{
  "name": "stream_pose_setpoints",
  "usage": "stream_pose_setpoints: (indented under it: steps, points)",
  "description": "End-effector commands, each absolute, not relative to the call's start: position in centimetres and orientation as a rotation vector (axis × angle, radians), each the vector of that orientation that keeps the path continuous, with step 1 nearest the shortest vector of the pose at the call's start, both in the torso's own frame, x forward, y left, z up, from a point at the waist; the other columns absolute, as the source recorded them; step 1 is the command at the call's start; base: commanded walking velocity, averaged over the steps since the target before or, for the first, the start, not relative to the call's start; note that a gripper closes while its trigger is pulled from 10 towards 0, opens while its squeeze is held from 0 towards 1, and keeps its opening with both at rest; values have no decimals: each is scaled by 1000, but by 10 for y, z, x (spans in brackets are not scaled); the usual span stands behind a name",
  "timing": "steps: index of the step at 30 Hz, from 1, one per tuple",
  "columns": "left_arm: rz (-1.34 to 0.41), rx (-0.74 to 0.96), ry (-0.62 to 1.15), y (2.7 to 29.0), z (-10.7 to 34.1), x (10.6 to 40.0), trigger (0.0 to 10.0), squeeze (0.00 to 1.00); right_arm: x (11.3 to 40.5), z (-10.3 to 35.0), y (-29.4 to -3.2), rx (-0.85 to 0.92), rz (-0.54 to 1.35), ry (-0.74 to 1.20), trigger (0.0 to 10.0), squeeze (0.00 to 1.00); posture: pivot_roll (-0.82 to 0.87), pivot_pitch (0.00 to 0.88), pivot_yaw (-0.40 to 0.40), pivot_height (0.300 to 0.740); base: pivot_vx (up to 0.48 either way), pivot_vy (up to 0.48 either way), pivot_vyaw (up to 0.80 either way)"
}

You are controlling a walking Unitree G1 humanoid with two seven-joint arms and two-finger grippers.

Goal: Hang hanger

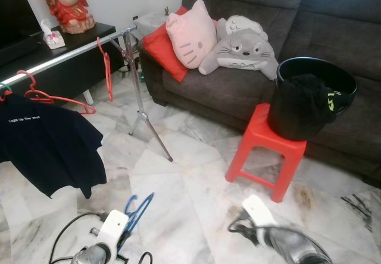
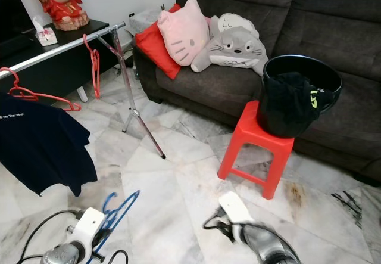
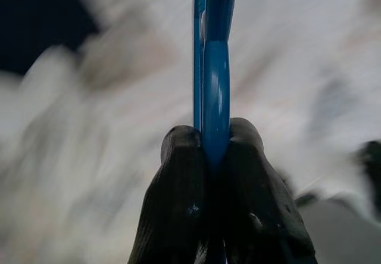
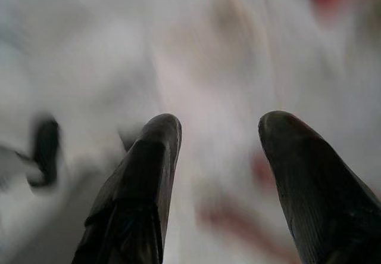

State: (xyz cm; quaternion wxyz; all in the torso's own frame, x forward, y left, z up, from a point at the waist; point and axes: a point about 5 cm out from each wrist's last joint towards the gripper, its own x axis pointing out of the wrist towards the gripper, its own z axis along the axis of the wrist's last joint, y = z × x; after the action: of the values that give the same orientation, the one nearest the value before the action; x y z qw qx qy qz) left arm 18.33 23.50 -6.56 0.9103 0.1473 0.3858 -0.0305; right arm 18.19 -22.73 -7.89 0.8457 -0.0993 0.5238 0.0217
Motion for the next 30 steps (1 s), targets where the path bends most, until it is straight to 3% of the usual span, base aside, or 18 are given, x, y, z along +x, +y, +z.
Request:
stream_pose_setpoints:
  steps: [1,11,20,26,30]
  points:
    - [-5,294,817,239,-69,176,10000,0,184,-79,-226,-190,-24,1110,10000,0,-88,0,26,740,0,0,0]
    - [142,210,892,241,-81,155,10000,0,169,-90,-201,-19,-154,1118,10000,0,-115,0,61,740,0,0,0]
    - [192,145,919,239,-86,147,10000,0,180,-86,-197,-79,-97,1095,10000,0,-121,0,66,740,0,0,0]
    - [222,97,934,239,-88,141,10000,0,185,-84,-197,-93,-92,1085,10000,0,-129,0,73,740,0,0,775]
    - [221,103,947,239,-89,140,10000,0,170,-90,-202,-92,-87,1102,10000,0,-134,0,74,740,0,0,800]
